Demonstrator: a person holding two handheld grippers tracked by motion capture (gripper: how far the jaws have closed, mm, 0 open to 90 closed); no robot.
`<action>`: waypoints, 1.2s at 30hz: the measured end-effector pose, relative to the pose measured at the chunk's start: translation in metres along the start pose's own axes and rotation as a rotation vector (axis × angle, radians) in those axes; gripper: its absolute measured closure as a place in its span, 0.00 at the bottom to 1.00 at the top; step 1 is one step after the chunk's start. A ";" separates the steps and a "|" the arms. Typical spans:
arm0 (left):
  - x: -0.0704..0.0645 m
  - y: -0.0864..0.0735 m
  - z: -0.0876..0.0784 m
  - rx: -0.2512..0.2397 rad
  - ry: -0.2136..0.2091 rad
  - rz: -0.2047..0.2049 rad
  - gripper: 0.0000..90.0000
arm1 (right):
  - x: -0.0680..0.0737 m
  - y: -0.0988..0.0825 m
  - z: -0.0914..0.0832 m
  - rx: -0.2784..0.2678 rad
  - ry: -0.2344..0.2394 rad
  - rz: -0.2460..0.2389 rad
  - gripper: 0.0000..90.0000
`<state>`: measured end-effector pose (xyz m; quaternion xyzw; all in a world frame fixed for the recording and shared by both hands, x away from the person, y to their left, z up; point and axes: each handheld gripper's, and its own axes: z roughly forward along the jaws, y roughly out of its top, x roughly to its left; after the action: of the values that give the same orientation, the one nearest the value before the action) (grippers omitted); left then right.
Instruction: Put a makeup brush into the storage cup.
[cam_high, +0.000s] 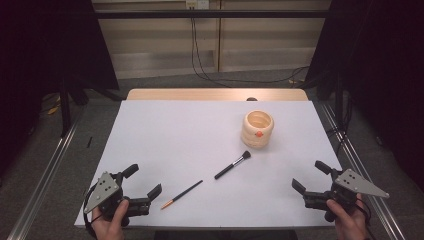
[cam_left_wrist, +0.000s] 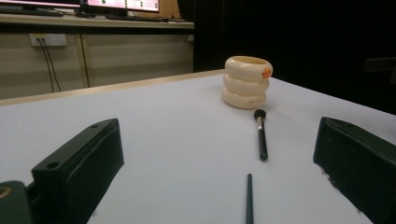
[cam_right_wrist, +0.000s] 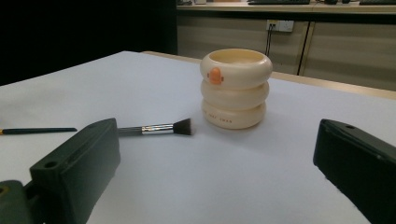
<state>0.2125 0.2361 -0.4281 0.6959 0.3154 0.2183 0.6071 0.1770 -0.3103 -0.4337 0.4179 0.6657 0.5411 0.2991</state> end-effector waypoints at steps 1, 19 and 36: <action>-0.001 0.001 0.000 -0.008 0.011 -0.007 0.02 | 0.000 0.000 0.000 0.006 0.007 -0.005 0.00; -0.015 0.022 0.017 0.011 -0.027 0.018 0.01 | 0.003 0.001 0.002 0.013 0.008 -0.020 0.00; -0.013 0.060 0.041 0.008 -0.051 0.078 0.01 | 0.004 0.002 0.003 -0.011 0.037 -0.010 0.00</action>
<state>0.2420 0.1947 -0.3751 0.7155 0.2730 0.2229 0.6033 0.1781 -0.3057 -0.4319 0.4030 0.6702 0.5508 0.2917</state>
